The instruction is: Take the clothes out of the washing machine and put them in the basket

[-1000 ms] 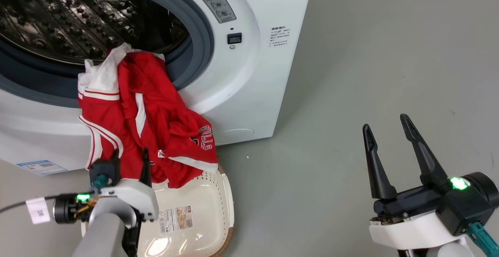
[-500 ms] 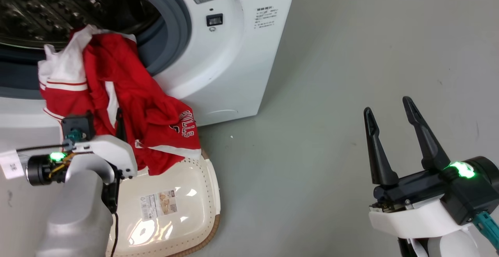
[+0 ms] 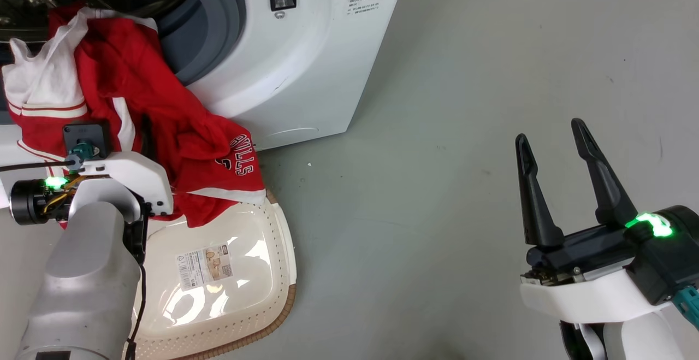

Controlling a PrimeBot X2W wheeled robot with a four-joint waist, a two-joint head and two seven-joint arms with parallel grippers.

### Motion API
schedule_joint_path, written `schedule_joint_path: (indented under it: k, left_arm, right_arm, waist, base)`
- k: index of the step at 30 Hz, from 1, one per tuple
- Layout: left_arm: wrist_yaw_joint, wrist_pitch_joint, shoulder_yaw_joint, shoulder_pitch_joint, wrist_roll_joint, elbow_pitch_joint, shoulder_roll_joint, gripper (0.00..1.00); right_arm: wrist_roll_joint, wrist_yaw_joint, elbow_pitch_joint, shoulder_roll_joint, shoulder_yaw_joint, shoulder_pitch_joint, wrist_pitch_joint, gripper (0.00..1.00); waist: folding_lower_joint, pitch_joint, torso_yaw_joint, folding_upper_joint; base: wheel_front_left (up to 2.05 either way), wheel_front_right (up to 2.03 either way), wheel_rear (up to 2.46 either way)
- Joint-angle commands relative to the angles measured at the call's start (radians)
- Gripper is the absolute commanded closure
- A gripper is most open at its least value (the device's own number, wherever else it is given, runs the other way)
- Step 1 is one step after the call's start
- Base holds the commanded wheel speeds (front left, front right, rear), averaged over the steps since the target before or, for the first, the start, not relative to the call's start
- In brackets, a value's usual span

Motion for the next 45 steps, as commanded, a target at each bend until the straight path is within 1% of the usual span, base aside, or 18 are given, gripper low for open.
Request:
schedule_joint_path:
  k: [1,3,4,5,6,8,13,17,21,31,38,43,45]
  left_arm:
    - [-0.005,-0.003,0.002,-0.023,0.000,-0.003,0.005,0.00]
    - [-0.004,-0.003,0.006,-0.030,-0.002,-0.004,0.005,0.00]
    - [-0.004,-0.003,0.007,-0.032,-0.001,-0.004,0.005,0.62]
    - [-0.003,-0.003,0.008,-0.033,0.000,-0.004,0.005,0.98]
    - [-0.005,-0.003,0.009,-0.033,0.000,-0.003,0.005,1.00]
    - [-0.013,-0.003,0.010,-0.033,-0.002,0.000,0.001,1.00]
    - [-0.016,-0.004,0.017,-0.020,-0.003,-0.008,-0.004,1.00]
    - [-0.019,-0.004,0.026,0.012,-0.007,-0.013,-0.015,1.00]
    - [-0.021,-0.004,0.040,0.056,-0.009,-0.046,-0.027,1.00]
    - [-0.026,-0.004,0.062,0.249,0.026,-0.224,-0.075,1.00]
    - [-0.047,-0.004,0.052,0.413,0.066,-0.354,-0.112,1.00]
    - [-0.057,-0.004,0.043,0.523,0.090,-0.434,-0.134,1.00]
    - [-0.067,-0.004,0.034,0.566,0.098,-0.459,-0.143,1.00]
  right_arm:
    - [0.002,-0.001,-0.004,0.000,0.001,-0.015,-0.002,0.00]
    - [0.004,-0.001,-0.002,0.000,0.001,-0.015,-0.002,0.00]
    - [0.004,-0.001,-0.001,0.000,0.001,-0.015,-0.002,0.00]
    - [0.004,-0.001,-0.001,0.000,0.000,-0.016,-0.002,0.00]
    - [0.004,-0.001,0.000,0.000,0.000,-0.016,-0.002,0.00]
    - [0.002,-0.001,0.000,0.000,0.000,-0.016,-0.002,0.00]
    - [-0.004,-0.001,0.004,0.000,-0.001,-0.012,-0.002,0.00]
    - [-0.009,-0.001,0.011,0.000,0.000,0.000,-0.002,0.00]
    - [-0.011,-0.001,0.017,0.000,-0.001,0.014,-0.002,0.00]
    - [-0.023,-0.001,0.032,0.000,-0.002,0.073,-0.002,0.00]
    - [-0.034,-0.001,0.042,0.000,0.001,0.120,-0.002,0.00]
    - [-0.044,-0.001,0.047,0.000,-0.002,0.149,-0.002,0.00]
    - [-0.046,-0.001,0.048,0.000,-0.003,0.161,-0.002,0.00]
  waist:
    - [0.0000,0.002,0.000,0.0000]
    - [0.0000,0.003,0.000,0.0000]
    - [0.0000,0.002,0.000,0.0000]
    - [0.0000,0.002,0.000,0.0000]
    - [0.0000,0.002,0.000,0.0000]
    - [0.0000,0.001,0.001,0.0000]
    - [0.0000,-0.009,0.006,0.0000]
    - [0.0000,-0.033,0.010,0.0000]
    - [0.0000,-0.066,0.014,0.0000]
    - [0.0000,-0.190,0.043,0.0000]
    - [0.0000,-0.276,0.066,0.0000]
    - [0.0000,-0.321,0.083,0.0000]
    - [0.0000,-0.335,0.088,0.0000]
  base:
    - [0.00,0.00,0.00]
    - [0.00,0.00,0.00]
    - [0.00,0.00,0.00]
    - [0.00,0.00,0.00]
    - [0.00,0.00,0.00]
    - [0.00,0.00,0.00]
    - [0.00,0.00,0.00]
    - [0.00,0.00,0.00]
    - [0.00,0.00,0.00]
    - [0.00,0.00,0.00]
    - [0.00,0.00,0.00]
    - [0.00,0.00,0.00]
    - [0.00,0.00,0.00]
